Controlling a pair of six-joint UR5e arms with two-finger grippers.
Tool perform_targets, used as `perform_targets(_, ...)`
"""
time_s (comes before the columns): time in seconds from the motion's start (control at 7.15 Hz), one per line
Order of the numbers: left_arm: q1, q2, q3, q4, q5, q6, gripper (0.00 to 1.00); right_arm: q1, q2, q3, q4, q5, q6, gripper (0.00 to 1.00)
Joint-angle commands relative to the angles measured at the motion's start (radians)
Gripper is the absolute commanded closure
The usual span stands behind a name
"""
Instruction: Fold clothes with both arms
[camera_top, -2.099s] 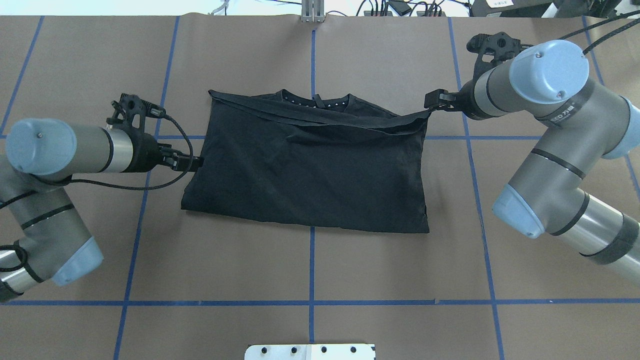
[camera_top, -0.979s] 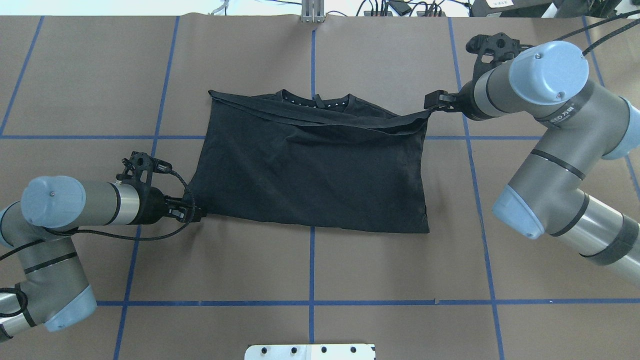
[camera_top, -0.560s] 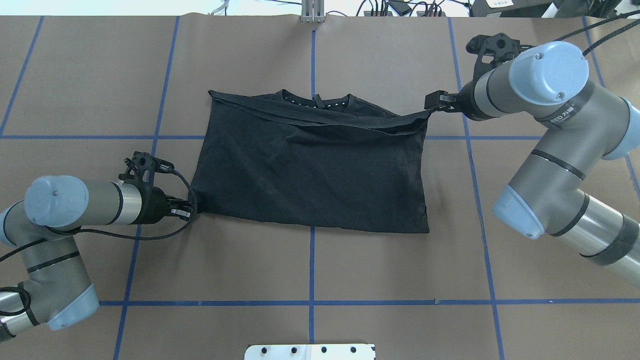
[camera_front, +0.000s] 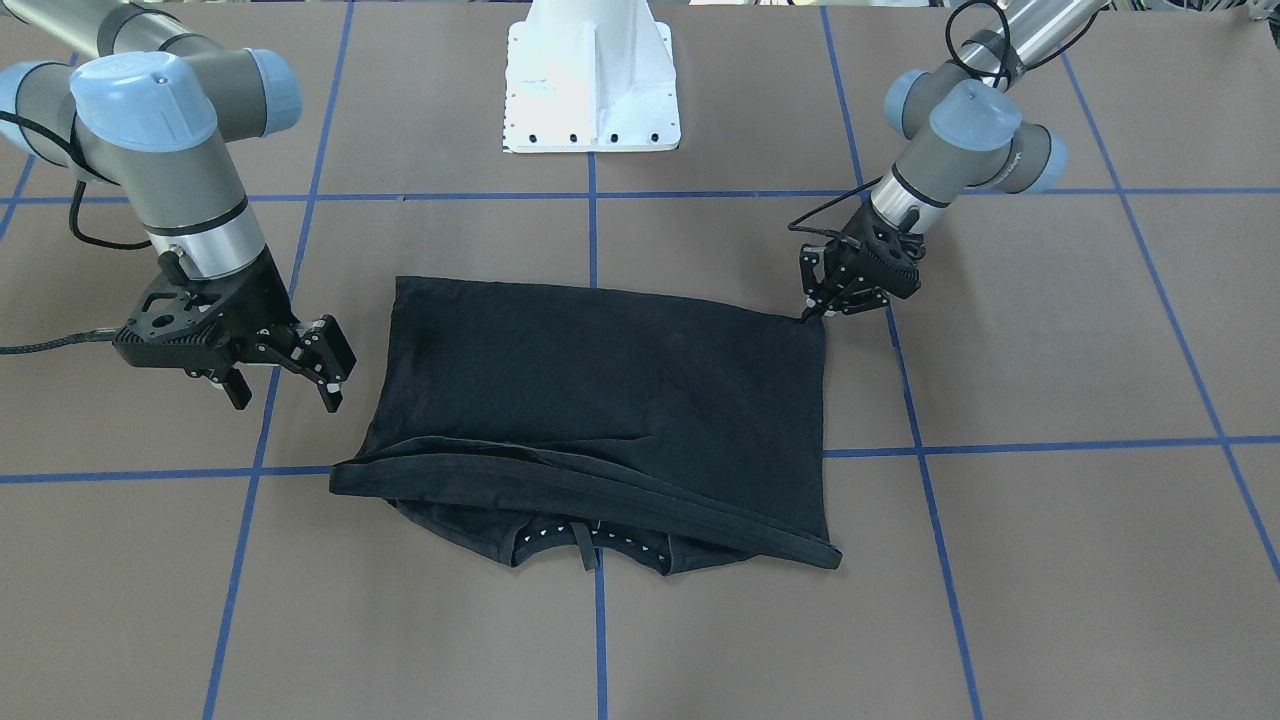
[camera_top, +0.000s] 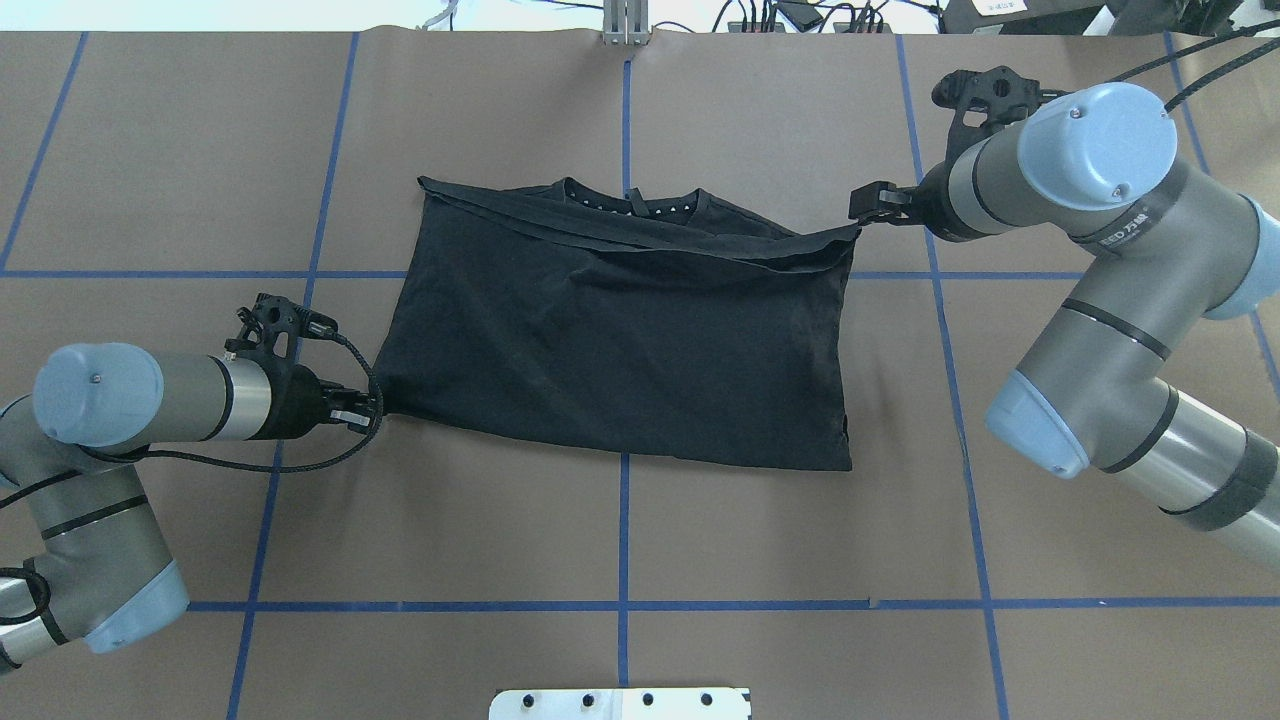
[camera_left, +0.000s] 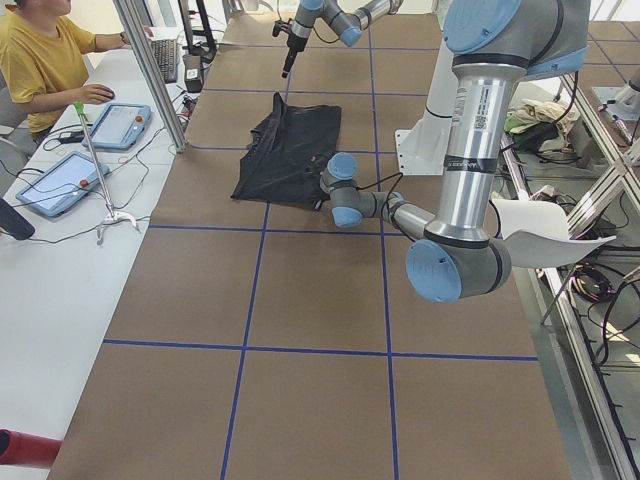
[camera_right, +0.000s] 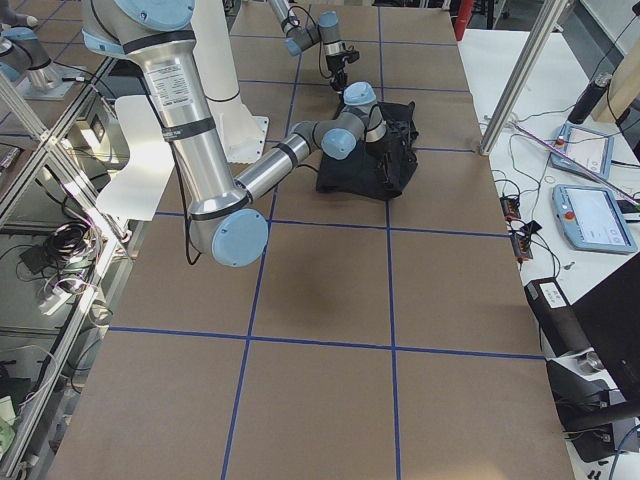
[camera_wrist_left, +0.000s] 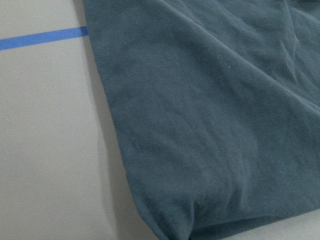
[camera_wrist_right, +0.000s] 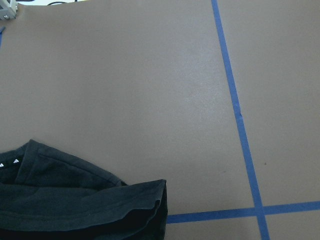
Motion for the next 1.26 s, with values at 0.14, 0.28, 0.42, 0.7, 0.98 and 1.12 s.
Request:
perform_targets(0.14, -0.217, -0.124, 0.192, 0.009, -0.008, 0.215, 1.0, -0.004, 0.002, -0.003, 0.0, 0.001, -0.002, 0.0)
perform_targets(0.28, -0.277, -0.259, 0.359, 0.009, -0.009, 0.266, 1.0, -0.004, 0.002, -0.003, 0.0, 0.001, -0.002, 0.0)
perform_targets(0.42, -0.325, -0.393, 0.528, 0.009, -0.009, 0.309, 1.0, -0.006, 0.002, -0.005, 0.0, 0.001, -0.002, 0.0)
perform_targets(0.7, -0.367, -0.598, 0.784, 0.01, -0.005, 0.339, 1.0, -0.012, 0.005, -0.005, 0.0, -0.002, 0.0, 0.0)
perform_targets(0.98, -0.373, -0.644, 0.841, -0.007, -0.006, 0.34, 0.22, -0.022, 0.012, -0.001, 0.0, -0.005, 0.009, 0.0)
perform_targets(1.12, -0.379, -0.585, 0.798, -0.064, -0.009, 0.34, 0.0, -0.047, 0.027, -0.006, 0.002, -0.013, 0.024, 0.0)
